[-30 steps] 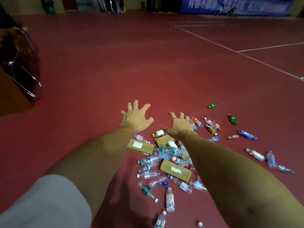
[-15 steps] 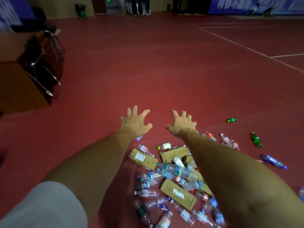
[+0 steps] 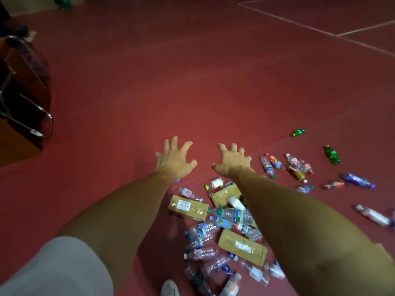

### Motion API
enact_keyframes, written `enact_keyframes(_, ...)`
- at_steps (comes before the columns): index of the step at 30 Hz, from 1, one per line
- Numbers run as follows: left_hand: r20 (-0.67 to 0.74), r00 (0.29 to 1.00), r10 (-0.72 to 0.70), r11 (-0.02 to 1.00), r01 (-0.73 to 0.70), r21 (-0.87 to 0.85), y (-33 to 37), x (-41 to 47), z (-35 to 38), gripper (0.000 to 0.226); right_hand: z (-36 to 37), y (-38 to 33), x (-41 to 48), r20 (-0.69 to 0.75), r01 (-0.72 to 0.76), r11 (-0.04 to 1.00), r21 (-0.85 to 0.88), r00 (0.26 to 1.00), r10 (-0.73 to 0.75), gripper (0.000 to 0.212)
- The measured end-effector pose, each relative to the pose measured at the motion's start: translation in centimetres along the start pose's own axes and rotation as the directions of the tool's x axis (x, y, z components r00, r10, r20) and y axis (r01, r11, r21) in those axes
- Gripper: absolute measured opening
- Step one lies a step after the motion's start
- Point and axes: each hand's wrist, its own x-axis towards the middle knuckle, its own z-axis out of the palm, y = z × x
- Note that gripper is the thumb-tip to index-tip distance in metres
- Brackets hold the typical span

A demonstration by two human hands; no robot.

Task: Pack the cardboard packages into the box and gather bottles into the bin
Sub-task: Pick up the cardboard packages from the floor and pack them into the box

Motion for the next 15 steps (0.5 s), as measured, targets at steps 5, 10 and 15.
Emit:
enact_keyframes(5,0.049,0.994,0.100,0.995,-0.101,0.020,0.2,5.1,2.0,0.069,1.9,1.0,2.9,-0.008,-0.100,0.992,0.078,0.995,0.101,0.079)
enact_keyframes(10,0.098,0.984,0.146,0.989,-0.147,-0.002,2.1,7.3,7.8,0.071,6.5,4.5,4.5,0.039,-0.153,0.984,0.093,0.988,0.150,0.080)
enact_keyframes(15,0.103,0.982,0.160,0.986,-0.163,0.021,2.9,9.9,15.9,0.072,13.1,9.2,7.2,0.022,-0.184,0.979,0.086,0.983,0.182,0.080)
